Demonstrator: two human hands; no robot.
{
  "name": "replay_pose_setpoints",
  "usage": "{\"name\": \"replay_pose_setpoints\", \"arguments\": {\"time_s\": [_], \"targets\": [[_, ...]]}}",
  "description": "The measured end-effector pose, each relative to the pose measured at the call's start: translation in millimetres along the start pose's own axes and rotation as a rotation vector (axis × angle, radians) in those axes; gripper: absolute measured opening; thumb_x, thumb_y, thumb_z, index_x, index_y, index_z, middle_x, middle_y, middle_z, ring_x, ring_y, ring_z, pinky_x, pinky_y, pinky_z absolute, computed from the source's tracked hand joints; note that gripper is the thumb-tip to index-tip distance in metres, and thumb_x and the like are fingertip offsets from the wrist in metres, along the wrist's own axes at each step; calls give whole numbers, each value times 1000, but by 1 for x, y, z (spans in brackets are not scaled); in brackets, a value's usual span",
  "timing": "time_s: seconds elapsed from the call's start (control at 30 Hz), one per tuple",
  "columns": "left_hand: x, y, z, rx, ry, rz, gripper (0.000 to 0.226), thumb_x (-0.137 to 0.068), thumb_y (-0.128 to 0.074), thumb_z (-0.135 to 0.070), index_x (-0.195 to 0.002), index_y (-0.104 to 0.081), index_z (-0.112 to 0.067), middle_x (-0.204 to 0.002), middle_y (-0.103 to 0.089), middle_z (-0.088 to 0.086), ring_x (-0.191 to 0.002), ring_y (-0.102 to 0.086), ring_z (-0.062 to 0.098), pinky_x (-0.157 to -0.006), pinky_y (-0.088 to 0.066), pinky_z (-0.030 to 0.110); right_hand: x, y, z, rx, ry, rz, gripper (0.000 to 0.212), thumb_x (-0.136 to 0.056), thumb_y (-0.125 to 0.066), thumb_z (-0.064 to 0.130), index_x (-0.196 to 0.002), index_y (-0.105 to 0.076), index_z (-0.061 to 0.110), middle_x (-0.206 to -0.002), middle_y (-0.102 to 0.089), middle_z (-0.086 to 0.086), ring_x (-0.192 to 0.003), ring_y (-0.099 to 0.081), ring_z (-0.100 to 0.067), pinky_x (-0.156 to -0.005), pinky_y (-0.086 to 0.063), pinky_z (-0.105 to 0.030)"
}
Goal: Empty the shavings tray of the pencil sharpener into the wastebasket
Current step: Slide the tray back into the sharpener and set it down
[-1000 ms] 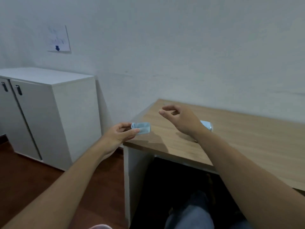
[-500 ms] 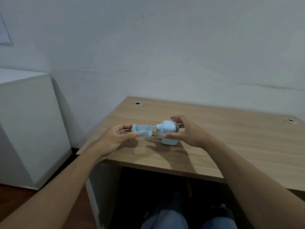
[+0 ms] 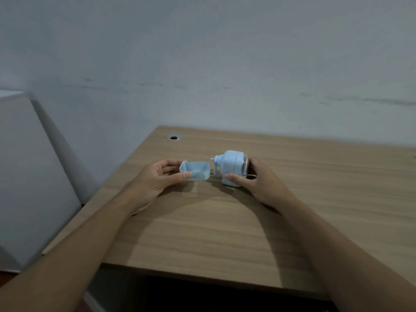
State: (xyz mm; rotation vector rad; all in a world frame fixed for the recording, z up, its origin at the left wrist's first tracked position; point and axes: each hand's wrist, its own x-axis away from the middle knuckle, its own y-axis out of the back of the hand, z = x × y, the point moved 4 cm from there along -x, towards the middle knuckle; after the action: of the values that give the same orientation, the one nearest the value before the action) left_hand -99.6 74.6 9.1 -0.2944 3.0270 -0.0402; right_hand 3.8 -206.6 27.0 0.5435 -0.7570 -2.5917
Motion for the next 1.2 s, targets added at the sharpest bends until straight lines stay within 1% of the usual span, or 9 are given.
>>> {"name": "replay_pose_setpoints", "arguments": {"time_s": [0.13,0.23,0.37,0.47,0.53,0.63,0.77,0.93,1.2], "targets": [[-36,-16,-1,-111,1,71,54,-78,-93,-24,-129,-78,-12,-126,-85,6,-113,-80,18,-102,-63,29,-24,1,-6,-1,27,-10,63,-88,-88,47,-144,-64,32,-130,-77,17,-119,-73,0,-107,-59,-33],[-58,-23,-1,-95,42,147,49,-83,-91,-21,-129,-76,-14,-127,-84,10,-111,-80,21,-106,-62,35,-32,3,-13,-15,23,-8,62,-93,-86,36,-149,-60,28,-132,-74,17,-120,-71,3,-106,-56,-25],[-71,-18,8,16,99,251,36,-88,-89,-13,-123,-80,-16,-130,-81,20,-107,-79,25,-101,-64,35,-35,3,-26,-100,17,37,56,-100,-79,17,-152,-57,21,-140,-74,9,-128,-72,-4,-112,-56,-31],[-70,-24,6,-72,114,300,40,-88,-87,-13,-127,-75,-15,-131,-82,14,-106,-80,20,-88,-67,25,-42,4,-34,-176,-3,48,59,-100,-79,13,-153,-55,17,-141,-75,3,-127,-74,-10,-112,-57,-35],[-67,-26,3,-116,107,326,47,-84,-83,-15,-129,-72,-14,-130,-84,7,-106,-82,16,-84,-65,21,-43,5,-35,-202,-5,60,60,-99,-80,13,-153,-56,16,-138,-77,2,-125,-75,-10,-111,-58,-32],[-69,-25,3,-136,104,331,49,-82,-83,-15,-129,-72,-15,-130,-84,6,-106,-82,16,-84,-65,21,-44,7,-38,-238,-14,82,59,-97,-81,9,-152,-58,15,-134,-79,2,-123,-76,-11,-108,-58,-27],[-71,-23,6,-170,99,321,51,-80,-85,-15,-129,-71,-14,-129,-84,8,-106,-82,17,-86,-65,22,-43,8,-42,-267,-18,123,58,-96,-80,4,-150,-59,13,-134,-79,-1,-126,-75,-15,-109,-58,-28],[-70,-21,6,-195,94,308,52,-80,-88,-18,-130,-75,-18,-132,-83,5,-116,-81,21,-100,-65,29,-43,12,-43,-379,-54,130,56,-97,-77,-1,-148,-59,12,-134,-79,-4,-128,-74,-21,-103,-59,-24],[-69,-21,3,-169,84,270,49,-81,-86,-17,-129,-76,-19,-130,-83,6,-117,-80,18,-98,-64,24,-39,18,-46,-477,-77,142,53,-99,-73,-3,-149,-58,9,-139,-76,-11,-135,-69,-29,-114,-55,-33]]}}
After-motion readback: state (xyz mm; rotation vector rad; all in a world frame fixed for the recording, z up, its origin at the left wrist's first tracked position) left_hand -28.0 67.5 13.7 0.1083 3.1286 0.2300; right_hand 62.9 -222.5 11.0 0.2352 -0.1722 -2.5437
